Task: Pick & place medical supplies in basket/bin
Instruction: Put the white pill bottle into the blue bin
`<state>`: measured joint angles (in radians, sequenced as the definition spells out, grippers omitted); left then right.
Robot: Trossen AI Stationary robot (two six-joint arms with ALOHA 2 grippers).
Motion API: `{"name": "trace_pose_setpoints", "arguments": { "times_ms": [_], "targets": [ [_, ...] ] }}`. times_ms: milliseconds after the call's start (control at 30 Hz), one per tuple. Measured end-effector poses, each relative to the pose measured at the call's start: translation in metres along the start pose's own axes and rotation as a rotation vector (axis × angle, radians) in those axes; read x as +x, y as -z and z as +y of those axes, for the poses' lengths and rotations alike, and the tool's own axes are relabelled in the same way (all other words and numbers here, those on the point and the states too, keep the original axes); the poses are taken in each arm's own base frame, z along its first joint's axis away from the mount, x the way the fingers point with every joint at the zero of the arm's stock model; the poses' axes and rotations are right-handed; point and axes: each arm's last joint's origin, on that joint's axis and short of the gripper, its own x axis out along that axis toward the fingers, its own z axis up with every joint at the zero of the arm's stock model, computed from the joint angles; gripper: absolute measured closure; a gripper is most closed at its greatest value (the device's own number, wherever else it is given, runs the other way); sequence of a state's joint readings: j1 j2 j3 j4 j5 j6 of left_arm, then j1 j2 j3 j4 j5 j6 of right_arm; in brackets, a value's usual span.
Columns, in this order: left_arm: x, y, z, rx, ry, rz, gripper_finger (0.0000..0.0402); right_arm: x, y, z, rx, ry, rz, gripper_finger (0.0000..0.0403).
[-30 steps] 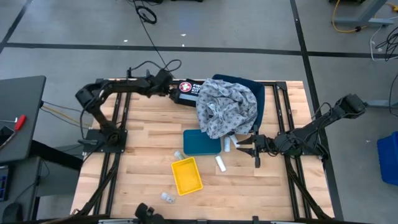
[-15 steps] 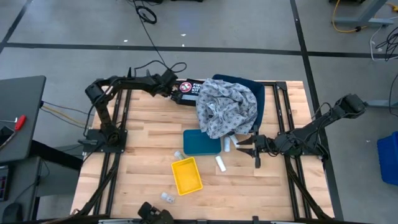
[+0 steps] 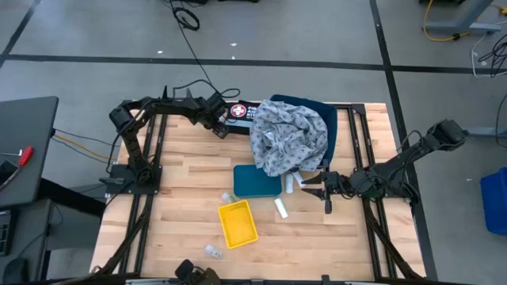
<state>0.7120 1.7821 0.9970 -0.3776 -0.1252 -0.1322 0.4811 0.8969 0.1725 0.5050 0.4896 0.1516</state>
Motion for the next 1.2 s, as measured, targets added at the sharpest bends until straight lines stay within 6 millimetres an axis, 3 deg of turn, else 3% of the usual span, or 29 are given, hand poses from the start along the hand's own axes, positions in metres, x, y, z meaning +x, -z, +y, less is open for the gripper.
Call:
{"name": "trace_pose_setpoints", "arguments": {
  "times_ms": [300, 467, 800, 1033, 1200],
  "targets": [
    [-0.001, 0.0, 0.0, 0.013, -0.009, 0.002, 0.0258, 0.0, 0.0, 0.0, 0.0, 0.0, 0.0, 0.0289],
    [-0.012, 0.003, 0.002, 0.028, -0.109, 0.01, 0.0258, 0.0, 0.0, 0.0, -0.001, 0.003, -0.001, 0.0289],
    [-0.063, 0.002, 0.0, 0.05, -0.157, -0.094, 0.0258, 0.0, 0.0, 0.0, -0.001, 0.003, -0.001, 0.0289],
    [-0.115, -0.002, -0.023, 0.097, -0.056, -0.343, 0.0258, 0.0, 0.0, 0.0, -0.006, 0.0, 0.0, 0.0289],
    [-0.158, -0.005, -0.048, 0.184, 0.139, -0.591, 0.0259, 0.0, 0.0, 0.0, -0.01, 0.0, 0.0, 0.0289]
  ]
}}
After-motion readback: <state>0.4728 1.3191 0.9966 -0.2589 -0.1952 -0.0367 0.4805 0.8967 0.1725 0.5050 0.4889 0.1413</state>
